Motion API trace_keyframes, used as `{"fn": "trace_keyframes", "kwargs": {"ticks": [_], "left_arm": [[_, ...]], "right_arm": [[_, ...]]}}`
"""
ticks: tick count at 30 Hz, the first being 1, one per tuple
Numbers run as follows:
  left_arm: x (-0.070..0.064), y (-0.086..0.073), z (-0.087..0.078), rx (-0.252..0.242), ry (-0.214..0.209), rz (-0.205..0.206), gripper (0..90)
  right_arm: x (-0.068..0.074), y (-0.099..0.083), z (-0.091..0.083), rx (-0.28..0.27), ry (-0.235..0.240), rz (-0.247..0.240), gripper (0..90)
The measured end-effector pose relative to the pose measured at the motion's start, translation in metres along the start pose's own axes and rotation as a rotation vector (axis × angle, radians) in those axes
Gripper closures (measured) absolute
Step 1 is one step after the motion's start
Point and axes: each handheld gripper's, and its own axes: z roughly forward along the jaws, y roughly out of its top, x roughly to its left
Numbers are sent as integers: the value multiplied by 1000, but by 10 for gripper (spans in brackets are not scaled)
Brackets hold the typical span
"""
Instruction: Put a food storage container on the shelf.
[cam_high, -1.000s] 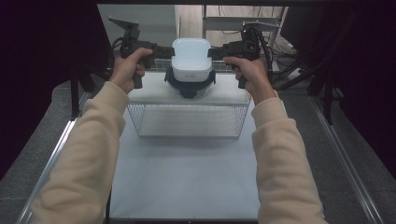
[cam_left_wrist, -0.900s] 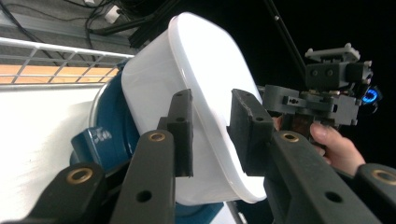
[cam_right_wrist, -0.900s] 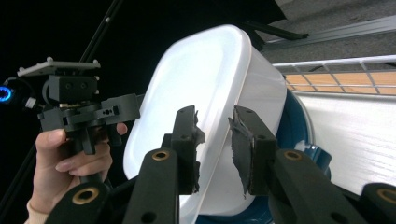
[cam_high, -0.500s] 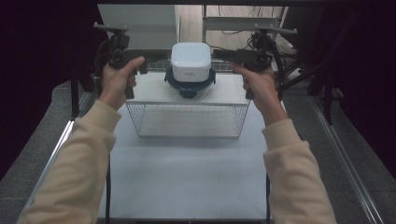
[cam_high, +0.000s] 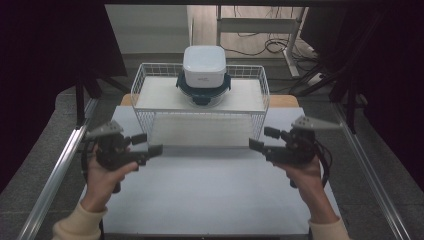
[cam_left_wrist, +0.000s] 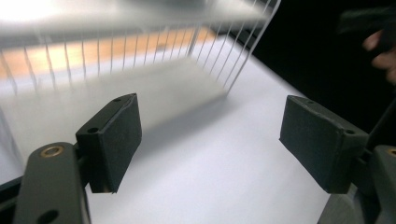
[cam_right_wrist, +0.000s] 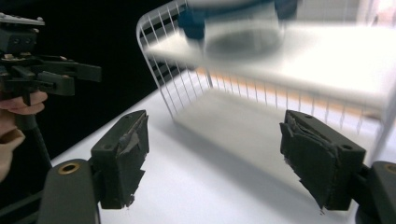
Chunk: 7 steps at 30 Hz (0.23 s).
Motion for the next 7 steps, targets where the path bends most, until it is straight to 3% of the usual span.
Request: {"fn": "trace_keyframes", "kwargs": {"ticks": [2, 4, 7], "left_arm": [[3, -22, 7, 34, -3, -23, 198], [5, -33, 11, 44, -1, -37, 195], [6, -37, 15, 67, 7, -40, 191]], "right_arm": [[0, -25, 0, 30, -6, 6, 218], [-2, -46, 2, 69, -18, 8, 205], [-4, -61, 6, 97, -33, 7, 199]]}}
